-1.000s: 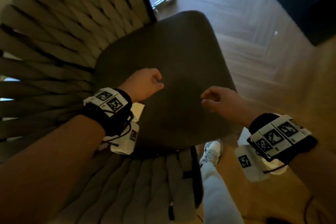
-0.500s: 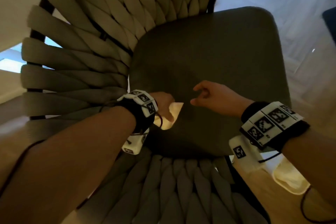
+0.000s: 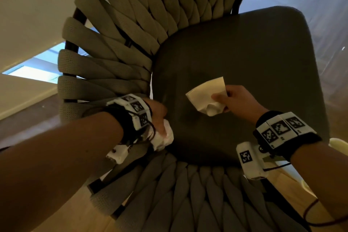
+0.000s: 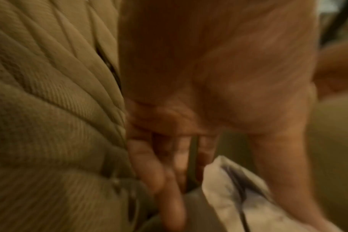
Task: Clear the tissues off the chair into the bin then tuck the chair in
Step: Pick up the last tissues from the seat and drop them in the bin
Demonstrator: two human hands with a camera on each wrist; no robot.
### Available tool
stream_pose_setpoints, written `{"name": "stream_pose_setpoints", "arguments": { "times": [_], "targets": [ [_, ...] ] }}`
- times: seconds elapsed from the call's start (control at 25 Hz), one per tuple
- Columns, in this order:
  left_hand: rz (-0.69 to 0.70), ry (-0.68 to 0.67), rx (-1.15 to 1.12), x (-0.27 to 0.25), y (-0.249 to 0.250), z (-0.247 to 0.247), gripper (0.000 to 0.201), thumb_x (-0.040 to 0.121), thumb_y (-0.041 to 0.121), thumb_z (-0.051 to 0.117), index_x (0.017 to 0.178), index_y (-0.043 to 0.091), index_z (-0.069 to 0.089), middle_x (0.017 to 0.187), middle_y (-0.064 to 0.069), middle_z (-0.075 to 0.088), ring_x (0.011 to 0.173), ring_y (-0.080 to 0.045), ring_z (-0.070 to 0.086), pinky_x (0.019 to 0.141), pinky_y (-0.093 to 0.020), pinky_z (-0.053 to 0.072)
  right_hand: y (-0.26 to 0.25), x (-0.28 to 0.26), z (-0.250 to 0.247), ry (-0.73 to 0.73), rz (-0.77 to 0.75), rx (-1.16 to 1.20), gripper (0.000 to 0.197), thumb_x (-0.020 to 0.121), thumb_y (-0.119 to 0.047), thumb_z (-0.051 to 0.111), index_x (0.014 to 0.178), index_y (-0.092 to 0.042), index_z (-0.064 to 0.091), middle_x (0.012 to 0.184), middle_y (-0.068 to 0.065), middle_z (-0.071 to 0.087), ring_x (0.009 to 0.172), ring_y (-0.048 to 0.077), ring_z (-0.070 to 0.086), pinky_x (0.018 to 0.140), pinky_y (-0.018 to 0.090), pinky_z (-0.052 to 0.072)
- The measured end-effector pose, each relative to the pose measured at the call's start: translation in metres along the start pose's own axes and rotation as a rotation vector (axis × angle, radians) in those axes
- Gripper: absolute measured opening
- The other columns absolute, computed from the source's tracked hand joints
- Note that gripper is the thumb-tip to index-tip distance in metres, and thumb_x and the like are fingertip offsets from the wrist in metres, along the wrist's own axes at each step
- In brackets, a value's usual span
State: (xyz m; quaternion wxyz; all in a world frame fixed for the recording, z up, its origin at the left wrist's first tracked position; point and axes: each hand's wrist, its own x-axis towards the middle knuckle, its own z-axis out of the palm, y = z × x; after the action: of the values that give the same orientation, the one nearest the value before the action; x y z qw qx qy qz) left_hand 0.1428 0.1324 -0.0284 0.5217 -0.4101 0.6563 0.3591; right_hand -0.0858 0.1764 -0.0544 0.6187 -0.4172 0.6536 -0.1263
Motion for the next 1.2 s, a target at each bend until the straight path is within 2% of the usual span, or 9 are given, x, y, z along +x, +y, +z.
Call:
{"name": "stream_pose_setpoints", "arguments": {
  "times": [0.12,0.24,0.36,0.44,0.6,0.88,1.04,1.12,1.2],
  "targets": [
    [-0.021,-0.010,-0.054,0.012,0.014,0.027,0.056,0.076,0.037,0.075,0.123,0.012,0.057,0.121,-0.006,0.064,0.110,-0.023,0.061,0.080,-0.028,0.046,0.015,-0.007,-0.008,0.008,0.034,-0.006,0.035,0.092,-0.025,0.054,0.124,-0.013,0.055,0.090,-0.012,0.059,0.084,0.006,0.061,0.067,0.021,0.051],
    [-0.010,-0.064,0.094,0.016,0.031,0.026,0.056,0.071,0.044,0.074,0.117,0.017,0.056,0.114,-0.005,0.063,0.101,-0.025,0.063,0.084,-0.033,0.052,0.032,-0.020,-0.020,-0.014,0.047,0.001,0.033,0.091,-0.026,0.054,0.122,-0.014,0.056,0.092,-0.011,0.060,0.085,0.006,0.061,0.068,0.021,0.051],
    [-0.003,-0.114,0.018,0.017,0.060,0.000,0.038,0.079,0.031,0.069,0.110,0.012,0.057,0.081,0.001,0.060,0.067,-0.013,0.057,0.054,-0.018,0.053,0.058,-0.045,-0.053,0.127,0.013,0.091,0.028,0.092,-0.025,0.055,0.117,-0.016,0.061,0.097,-0.005,0.067,0.085,0.006,0.063,0.067,0.020,0.051],
    [0.022,-0.042,-0.080,0.017,0.088,-0.022,0.019,0.083,0.019,0.064,0.099,0.015,0.056,0.074,0.000,0.059,0.062,-0.014,0.057,0.051,-0.022,0.048,0.084,-0.065,-0.082,0.269,0.008,0.199,0.029,0.091,-0.024,0.055,0.117,-0.013,0.062,0.100,0.001,0.067,0.088,0.010,0.064,0.069,0.023,0.053],
    [0.093,-0.056,-0.141,0.023,0.166,-0.052,0.015,0.088,0.014,0.058,0.101,0.017,0.054,0.083,-0.013,0.065,0.071,-0.024,0.064,0.066,-0.037,0.057,0.150,-0.116,-0.139,0.510,0.074,0.389,0.025,0.089,-0.019,0.058,0.111,-0.007,0.063,0.099,0.013,0.067,0.091,0.027,0.065,0.075,0.040,0.058],
    [0.506,0.075,-0.489,0.032,0.392,-0.106,0.011,0.090,0.008,0.059,0.099,0.014,0.055,0.075,-0.010,0.061,0.055,-0.014,0.060,0.055,-0.031,0.055,0.308,-0.195,-0.198,0.916,0.349,0.555,0.021,0.084,-0.035,0.056,0.085,-0.015,0.063,0.089,0.019,0.069,0.084,0.036,0.065,0.077,0.057,0.054],
    [0.510,0.057,-0.458,0.079,0.522,-0.085,0.021,0.093,0.001,0.052,0.113,0.004,0.048,0.073,-0.014,0.057,0.047,-0.015,0.058,0.048,-0.031,0.057,0.395,-0.194,-0.192,0.891,0.584,0.668,0.041,0.082,-0.038,0.047,0.091,0.000,0.060,0.089,0.028,0.064,0.083,0.044,0.060,0.075,0.055,0.052],
    [0.454,0.026,-0.423,0.119,0.575,-0.056,0.016,0.094,0.001,0.047,0.110,0.006,0.046,0.072,-0.015,0.055,0.047,-0.018,0.056,0.043,-0.030,0.055,0.440,-0.186,-0.184,0.792,0.685,0.672,0.035,0.089,-0.032,0.046,0.095,0.001,0.058,0.091,0.026,0.060,0.083,0.038,0.057,0.073,0.044,0.045],
    [0.409,0.044,-0.443,0.152,0.594,-0.033,0.007,0.095,0.004,0.046,0.101,0.008,0.046,0.069,-0.017,0.054,0.050,-0.024,0.055,0.048,-0.035,0.055,0.461,-0.169,-0.170,0.712,0.647,0.712,0.054,0.082,-0.043,0.051,0.114,0.000,0.054,0.101,0.023,0.059,0.091,0.034,0.057,0.082,0.046,0.048]
  ]
}}
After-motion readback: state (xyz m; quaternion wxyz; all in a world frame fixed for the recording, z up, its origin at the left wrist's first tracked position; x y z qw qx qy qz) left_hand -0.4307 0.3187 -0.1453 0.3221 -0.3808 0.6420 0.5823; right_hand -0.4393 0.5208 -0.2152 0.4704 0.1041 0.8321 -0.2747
